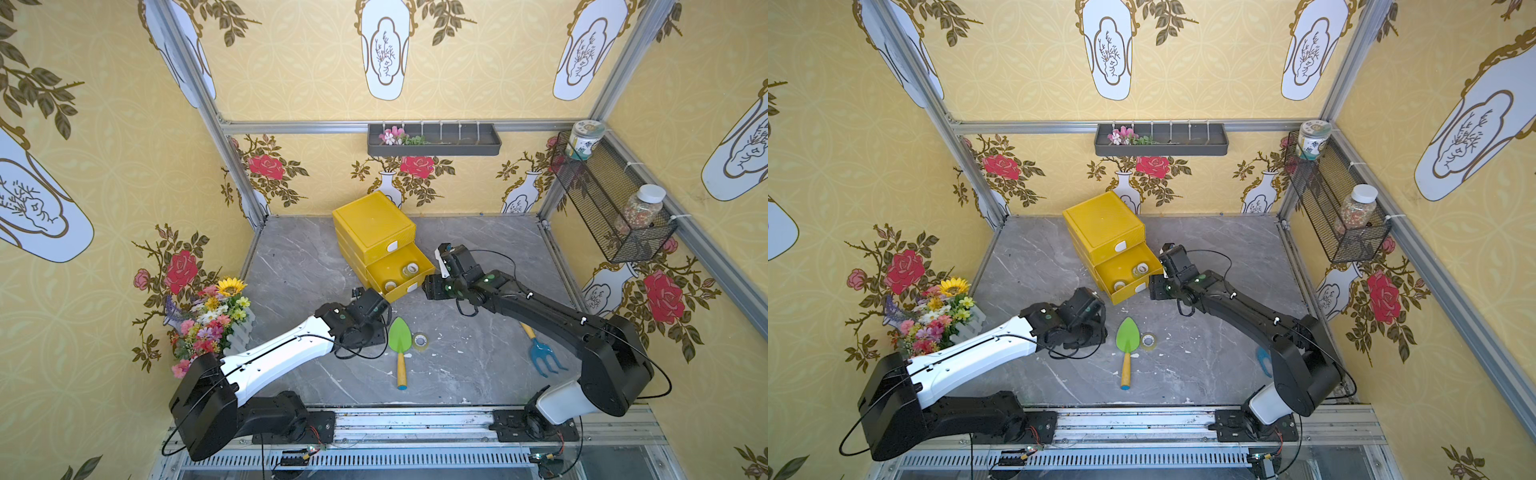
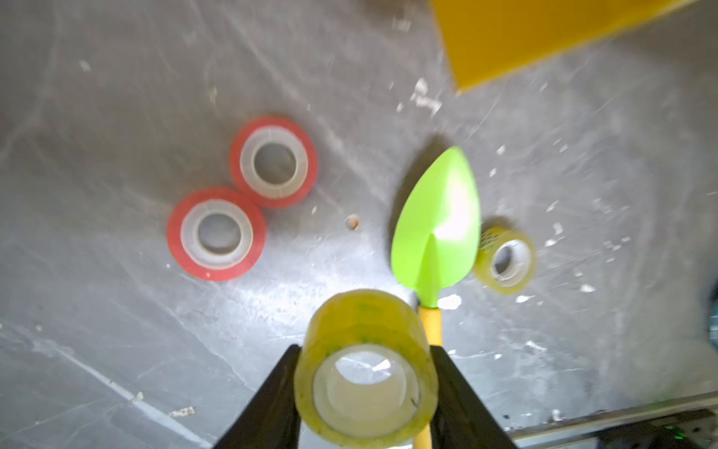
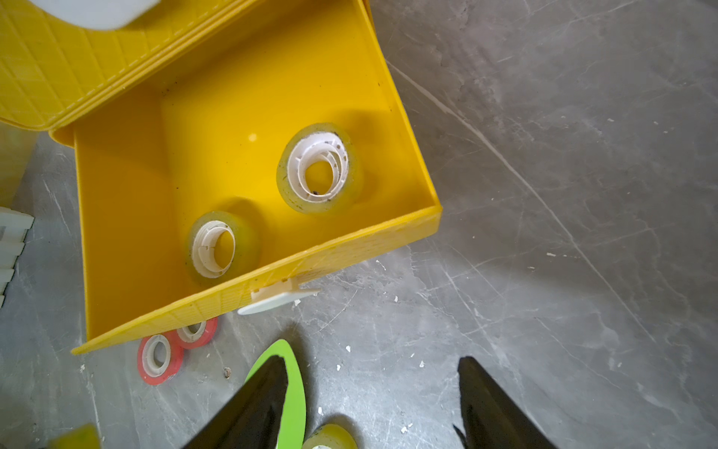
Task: Place the transparent tape into the drawer according to color
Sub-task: Pick up the tape at the center of the board, then place the tape in the drawer.
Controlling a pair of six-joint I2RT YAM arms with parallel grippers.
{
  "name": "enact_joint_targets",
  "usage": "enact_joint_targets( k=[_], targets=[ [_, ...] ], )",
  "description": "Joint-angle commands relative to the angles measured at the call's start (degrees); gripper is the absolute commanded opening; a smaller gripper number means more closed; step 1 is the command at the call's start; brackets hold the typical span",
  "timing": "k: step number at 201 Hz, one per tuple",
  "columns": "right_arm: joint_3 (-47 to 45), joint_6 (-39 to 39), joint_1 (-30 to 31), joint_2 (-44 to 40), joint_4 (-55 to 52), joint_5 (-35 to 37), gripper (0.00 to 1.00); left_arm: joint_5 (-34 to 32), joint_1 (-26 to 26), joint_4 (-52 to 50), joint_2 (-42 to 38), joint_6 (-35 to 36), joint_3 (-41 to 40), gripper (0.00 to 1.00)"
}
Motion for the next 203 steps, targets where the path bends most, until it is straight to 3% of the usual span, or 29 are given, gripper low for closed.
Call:
enact_joint_targets(
  k=[1, 32, 57, 107, 203],
  targets=[
    [0.1, 0.5, -0.1, -0.5, 1.2, 0.2, 0.73, -3.3, 1.9, -2.1, 0.0, 5.7, 5.9, 0.42],
    [-0.4, 0.7, -0.5, -0.5, 1.3, 0.4, 0.73, -7.4, 4.4, -1.0, 3.0, 10.4, 14.4, 0.42],
    [-0.5, 1.0, -0.6, -0.5, 1.6, 0.3, 0.73, -5.7, 6.9, 3.4, 8.1, 11.8, 18.1, 0.42],
    [-0.4, 0.9, -0.6, -0.6, 1.0, -0.1, 0.73, -5.9, 7.1, 5.4, 19.3, 13.4, 26.8, 0.41],
    [-2.2, 0.8, -0.6, -1.3, 1.8, -1.4, 0.73, -7.0, 7.4, 4.8, 28.9, 16.1, 29.4, 0.44]
  ],
)
